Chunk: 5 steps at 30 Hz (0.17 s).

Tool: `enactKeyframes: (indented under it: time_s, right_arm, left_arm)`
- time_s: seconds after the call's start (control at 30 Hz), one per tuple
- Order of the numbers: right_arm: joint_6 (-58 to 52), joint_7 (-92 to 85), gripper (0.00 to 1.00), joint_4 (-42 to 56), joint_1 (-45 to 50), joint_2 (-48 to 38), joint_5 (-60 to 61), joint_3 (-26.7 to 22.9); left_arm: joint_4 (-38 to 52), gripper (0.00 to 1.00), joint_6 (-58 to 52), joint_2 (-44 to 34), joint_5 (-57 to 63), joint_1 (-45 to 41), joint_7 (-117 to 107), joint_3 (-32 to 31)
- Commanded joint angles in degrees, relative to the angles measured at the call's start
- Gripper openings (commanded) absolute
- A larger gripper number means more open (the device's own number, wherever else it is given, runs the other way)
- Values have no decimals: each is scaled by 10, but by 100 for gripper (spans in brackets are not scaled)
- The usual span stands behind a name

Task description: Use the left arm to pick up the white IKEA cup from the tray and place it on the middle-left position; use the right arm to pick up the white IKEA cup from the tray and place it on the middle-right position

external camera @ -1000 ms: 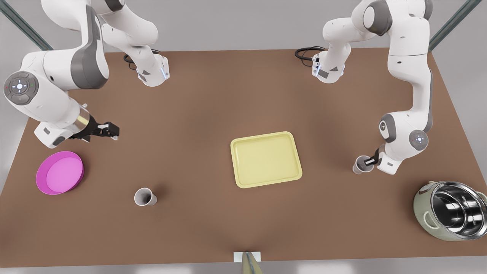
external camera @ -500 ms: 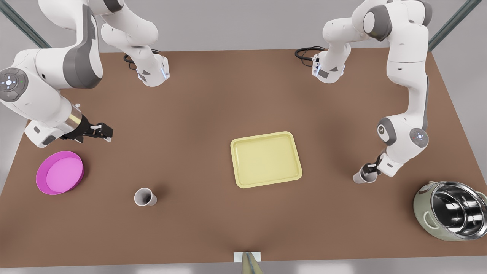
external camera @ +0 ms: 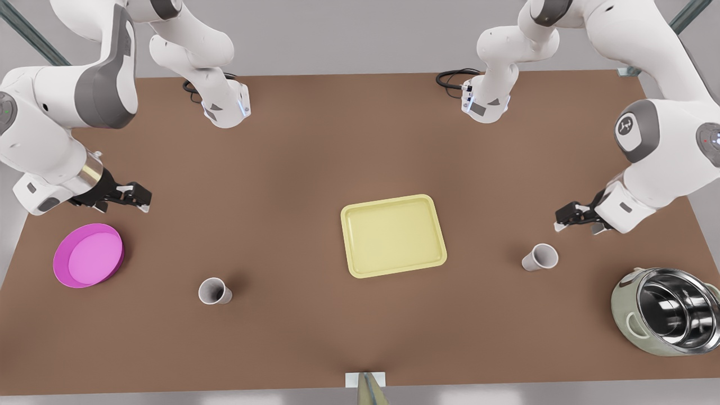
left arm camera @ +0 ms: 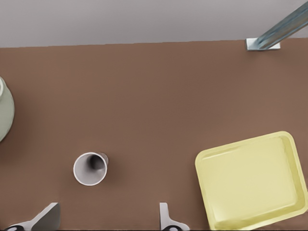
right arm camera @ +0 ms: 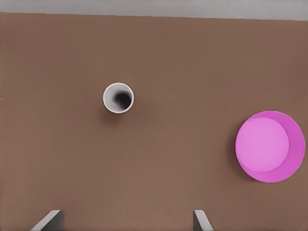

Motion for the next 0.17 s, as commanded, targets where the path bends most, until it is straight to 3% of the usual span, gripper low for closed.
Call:
enactKeyframes:
  time_s: [0.0, 0.13]
  right_arm:
    - [5, 1, 100, 1, -1, -1, 1, -1]
    - [10, -1, 100, 1, 0, -1, -1, 3]
  left_arm:
    - [1, 100, -77, 0, 0, 0, -87, 0]
    - [0, 100, -77, 0, -1, 0, -89, 0]
